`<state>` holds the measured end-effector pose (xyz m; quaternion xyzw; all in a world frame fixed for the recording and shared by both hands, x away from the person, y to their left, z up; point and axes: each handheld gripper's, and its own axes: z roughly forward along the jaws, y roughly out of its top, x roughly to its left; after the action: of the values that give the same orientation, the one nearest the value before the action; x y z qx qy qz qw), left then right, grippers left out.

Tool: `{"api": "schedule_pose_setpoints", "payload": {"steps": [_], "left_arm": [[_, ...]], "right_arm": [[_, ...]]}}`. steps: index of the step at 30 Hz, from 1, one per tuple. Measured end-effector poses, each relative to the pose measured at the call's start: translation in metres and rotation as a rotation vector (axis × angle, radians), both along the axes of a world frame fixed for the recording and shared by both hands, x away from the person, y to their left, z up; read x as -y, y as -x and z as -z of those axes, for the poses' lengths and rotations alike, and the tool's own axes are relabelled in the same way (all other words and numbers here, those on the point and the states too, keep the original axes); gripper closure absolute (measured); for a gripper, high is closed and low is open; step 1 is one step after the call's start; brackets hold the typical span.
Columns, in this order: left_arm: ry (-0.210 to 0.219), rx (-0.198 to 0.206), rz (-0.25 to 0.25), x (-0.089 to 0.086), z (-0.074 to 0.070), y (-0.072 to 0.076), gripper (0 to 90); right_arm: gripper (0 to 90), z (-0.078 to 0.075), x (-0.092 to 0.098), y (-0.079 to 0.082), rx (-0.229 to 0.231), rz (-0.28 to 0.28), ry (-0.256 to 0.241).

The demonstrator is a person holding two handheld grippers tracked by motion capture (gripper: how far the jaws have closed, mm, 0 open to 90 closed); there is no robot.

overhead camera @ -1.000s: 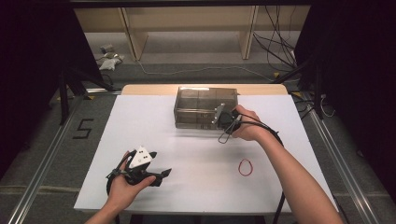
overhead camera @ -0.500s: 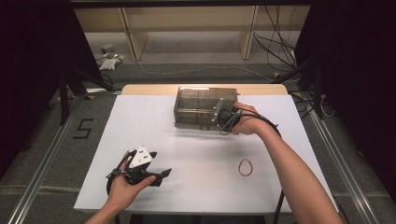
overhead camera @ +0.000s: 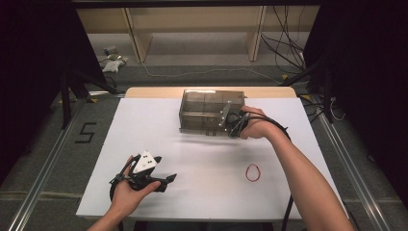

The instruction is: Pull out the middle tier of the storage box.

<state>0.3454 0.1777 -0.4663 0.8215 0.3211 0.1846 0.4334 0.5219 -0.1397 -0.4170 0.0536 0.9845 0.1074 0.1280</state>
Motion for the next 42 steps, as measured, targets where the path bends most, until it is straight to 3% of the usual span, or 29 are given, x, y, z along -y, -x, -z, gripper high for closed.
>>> {"api": "schedule_pose_setpoints", "payload": {"steps": [42], "left_arm": [[0.000,0.006,-0.003,0.000,-0.001,0.000,17.4]], "right_arm": [[85.6,-0.001,0.003,0.029,-0.033,-0.056,-0.010]]}}
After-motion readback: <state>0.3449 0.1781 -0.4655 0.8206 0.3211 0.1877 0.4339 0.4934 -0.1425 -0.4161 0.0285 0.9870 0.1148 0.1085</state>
